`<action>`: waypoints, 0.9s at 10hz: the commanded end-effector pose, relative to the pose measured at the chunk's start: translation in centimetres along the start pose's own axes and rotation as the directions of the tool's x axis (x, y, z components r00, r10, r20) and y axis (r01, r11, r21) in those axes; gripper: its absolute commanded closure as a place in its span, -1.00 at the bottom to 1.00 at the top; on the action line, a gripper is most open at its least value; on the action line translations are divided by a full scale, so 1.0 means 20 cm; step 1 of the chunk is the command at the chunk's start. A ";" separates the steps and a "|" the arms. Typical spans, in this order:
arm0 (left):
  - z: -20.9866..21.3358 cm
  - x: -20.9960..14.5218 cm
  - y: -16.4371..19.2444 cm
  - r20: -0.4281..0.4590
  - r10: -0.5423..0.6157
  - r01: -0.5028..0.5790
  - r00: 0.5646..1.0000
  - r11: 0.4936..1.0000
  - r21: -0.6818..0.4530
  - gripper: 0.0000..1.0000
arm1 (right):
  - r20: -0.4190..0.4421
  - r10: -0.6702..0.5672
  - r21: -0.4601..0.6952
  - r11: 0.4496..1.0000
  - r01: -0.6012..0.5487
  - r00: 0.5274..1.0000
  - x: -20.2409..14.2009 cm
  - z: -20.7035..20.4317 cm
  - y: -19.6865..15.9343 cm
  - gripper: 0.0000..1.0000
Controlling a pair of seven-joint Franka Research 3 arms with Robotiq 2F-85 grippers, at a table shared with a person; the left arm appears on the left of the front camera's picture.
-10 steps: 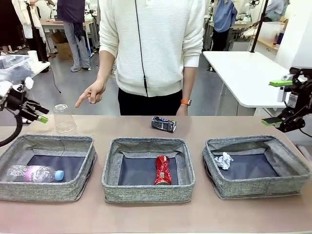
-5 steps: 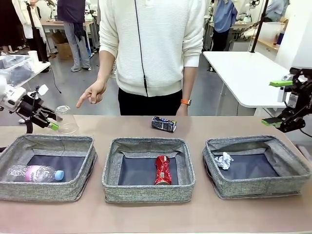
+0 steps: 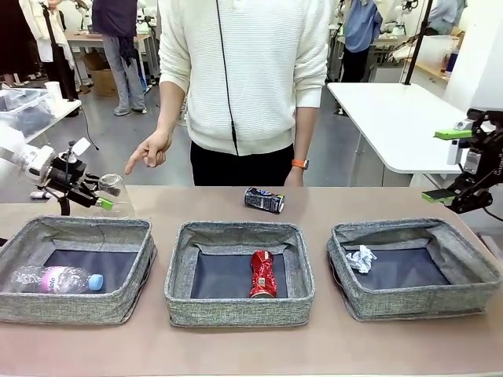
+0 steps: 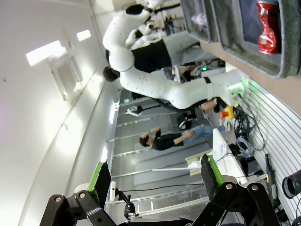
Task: Sort the waste into the appropriate baskets.
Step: Pick up the waste item pointed out by the person.
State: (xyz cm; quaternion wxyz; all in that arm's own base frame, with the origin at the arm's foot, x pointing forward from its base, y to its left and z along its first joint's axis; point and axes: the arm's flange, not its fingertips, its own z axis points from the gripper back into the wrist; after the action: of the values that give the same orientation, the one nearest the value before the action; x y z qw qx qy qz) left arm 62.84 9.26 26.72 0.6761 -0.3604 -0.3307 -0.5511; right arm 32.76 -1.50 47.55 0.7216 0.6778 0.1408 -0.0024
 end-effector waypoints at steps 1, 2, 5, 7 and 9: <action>-0.02 0.01 0.00 0.088 -0.008 0.008 0.996 1.000 -0.001 -1.00 | 0.000 -0.020 0.007 1.000 0.020 1.000 0.00 0.00 0.03 -1.00; -0.02 0.01 0.00 0.104 -0.013 0.013 0.995 1.000 0.001 -1.00 | 0.000 -0.020 0.007 1.000 0.020 1.000 0.00 0.00 0.03 -1.00; 0.01 -0.01 0.00 0.094 -0.001 0.002 0.996 1.000 -0.009 -1.00 | 0.000 -0.020 0.007 1.000 0.020 1.000 0.00 0.00 0.03 -1.00; 0.01 -0.01 -0.01 0.081 0.016 -0.016 0.997 1.000 -0.004 -0.62 | 0.000 -0.020 0.007 1.000 0.020 1.000 0.00 0.00 0.03 -1.00; 0.01 -0.01 -0.01 0.080 0.017 -0.017 0.997 1.000 -0.006 -0.50 | 0.000 -0.020 0.007 1.000 0.020 1.000 0.00 0.00 0.03 -1.00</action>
State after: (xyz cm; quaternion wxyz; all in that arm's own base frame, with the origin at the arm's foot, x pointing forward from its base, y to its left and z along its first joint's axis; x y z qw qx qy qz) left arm 62.73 9.55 26.42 0.6664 -0.3854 -0.3531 -0.5317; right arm 32.76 -1.50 47.55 0.7216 0.6778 0.1408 -0.0024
